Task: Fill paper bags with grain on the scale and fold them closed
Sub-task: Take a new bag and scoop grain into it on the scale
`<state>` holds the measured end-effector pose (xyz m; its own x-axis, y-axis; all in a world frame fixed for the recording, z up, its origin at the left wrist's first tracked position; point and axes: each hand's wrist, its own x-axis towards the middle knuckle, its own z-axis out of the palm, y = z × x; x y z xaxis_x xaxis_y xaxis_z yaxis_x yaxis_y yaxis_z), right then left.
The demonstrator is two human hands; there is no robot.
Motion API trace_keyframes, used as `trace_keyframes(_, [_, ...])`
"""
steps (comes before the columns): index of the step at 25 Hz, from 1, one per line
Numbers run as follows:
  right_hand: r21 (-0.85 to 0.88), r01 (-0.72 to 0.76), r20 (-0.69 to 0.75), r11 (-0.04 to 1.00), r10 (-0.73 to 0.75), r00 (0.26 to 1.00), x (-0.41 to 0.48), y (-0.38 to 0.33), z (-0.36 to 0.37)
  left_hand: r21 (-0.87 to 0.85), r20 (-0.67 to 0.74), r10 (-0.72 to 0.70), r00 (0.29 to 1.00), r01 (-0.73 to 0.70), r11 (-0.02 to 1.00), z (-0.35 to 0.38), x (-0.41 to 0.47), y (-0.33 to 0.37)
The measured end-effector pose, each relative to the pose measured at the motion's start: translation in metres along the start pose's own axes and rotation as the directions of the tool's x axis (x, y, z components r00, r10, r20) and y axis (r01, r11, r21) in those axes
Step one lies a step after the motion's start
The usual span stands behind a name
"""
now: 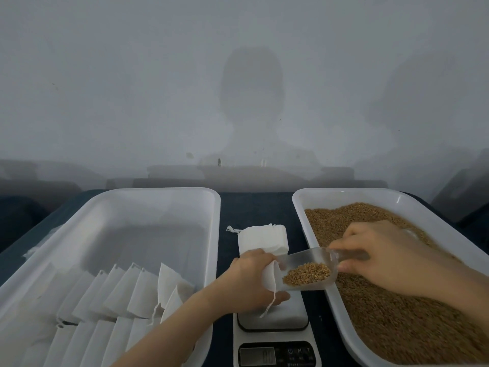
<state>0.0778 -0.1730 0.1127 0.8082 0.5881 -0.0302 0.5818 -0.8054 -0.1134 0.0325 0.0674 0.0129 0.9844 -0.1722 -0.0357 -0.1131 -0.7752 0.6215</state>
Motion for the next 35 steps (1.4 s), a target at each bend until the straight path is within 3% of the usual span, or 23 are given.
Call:
trace_keyframes(8, [-0.095, 0.027, -0.084, 0.995, -0.036, 0.996, 0.001, -0.005, 0.006, -0.029, 0.042, -0.020, 0.999, 0.021, 0.999, -0.001, -0.001, 0.003])
trace_keyframes(17, [0.123, -0.071, -0.046, 0.990, 0.077, 0.996, -0.011, 0.011, 0.010, -0.224, 0.009, 0.035, 0.999, -0.032, 0.974, -0.008, -0.005, 0.001])
trace_keyframes(26, [0.092, -0.025, -0.032, 0.995, 0.028, 0.999, -0.012, 0.009, 0.010, 0.013, 0.028, -0.022, 0.999, 0.021, 1.000, -0.005, -0.002, 0.013])
trace_keyframes(30, [-0.012, -0.022, -0.033, 1.000, 0.022, 0.999, -0.009, 0.008, 0.000, -0.003, 0.050, -0.067, 0.997, 0.067, 0.998, 0.001, -0.001, 0.013])
trace_keyframes(35, [-0.101, 0.021, -0.038, 0.995, -0.025, 0.999, -0.001, 0.006, -0.013, 0.004, -0.046, -0.044, 0.998, 0.044, 0.999, 0.009, 0.003, 0.018])
